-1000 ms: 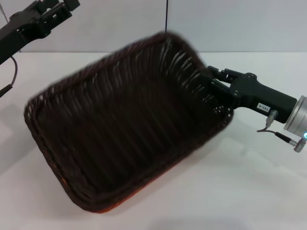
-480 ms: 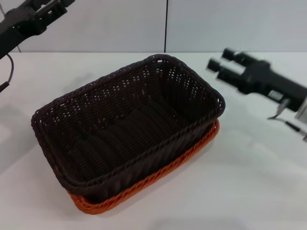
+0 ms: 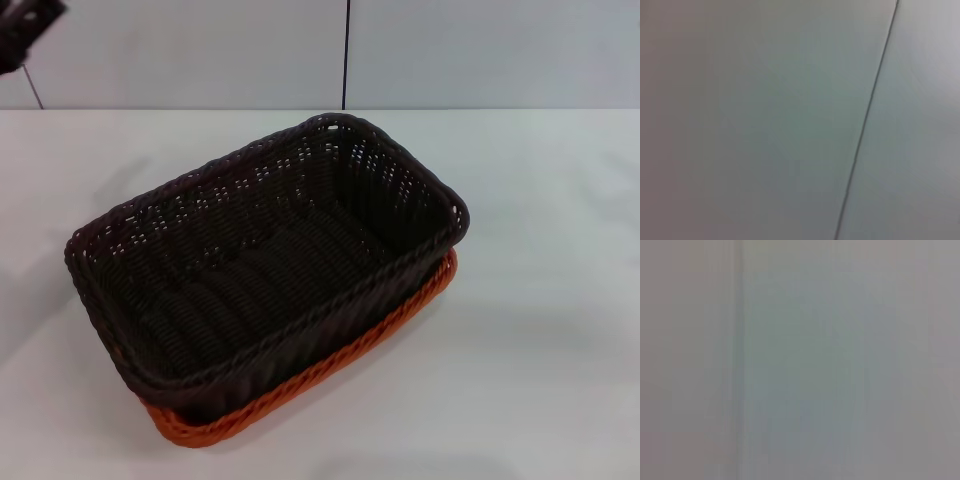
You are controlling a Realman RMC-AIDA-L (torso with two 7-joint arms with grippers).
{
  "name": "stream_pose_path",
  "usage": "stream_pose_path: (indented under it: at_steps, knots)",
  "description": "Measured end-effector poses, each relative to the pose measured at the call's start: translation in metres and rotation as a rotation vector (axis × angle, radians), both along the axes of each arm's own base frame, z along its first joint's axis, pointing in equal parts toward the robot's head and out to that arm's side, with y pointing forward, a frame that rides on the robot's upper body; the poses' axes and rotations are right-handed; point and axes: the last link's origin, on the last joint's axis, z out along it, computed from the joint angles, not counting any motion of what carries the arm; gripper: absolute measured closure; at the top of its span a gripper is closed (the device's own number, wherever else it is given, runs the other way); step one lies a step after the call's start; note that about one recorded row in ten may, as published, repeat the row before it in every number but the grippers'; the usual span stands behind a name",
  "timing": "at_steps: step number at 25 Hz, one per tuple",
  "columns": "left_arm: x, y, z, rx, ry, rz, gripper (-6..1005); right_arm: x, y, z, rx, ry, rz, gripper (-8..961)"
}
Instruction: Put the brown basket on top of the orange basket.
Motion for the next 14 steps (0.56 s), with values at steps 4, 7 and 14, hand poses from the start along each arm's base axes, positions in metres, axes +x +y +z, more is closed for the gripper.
stream_pose_path:
  at_steps: [4,7,14]
  knots:
    - [-0.017,-0.026,0.002,0.203,0.018,-0.018,174,0.024,-0.007,0.02,0.206,0.01,-0.116,275]
    - [-0.03,-0.045,-0.004,0.363,0.001,0.001,174,0.035,-0.014,0.025,0.35,0.01,-0.195,275]
    - [-0.044,-0.07,-0.009,0.557,0.007,0.057,174,0.048,-0.026,0.027,0.488,0.055,-0.287,275]
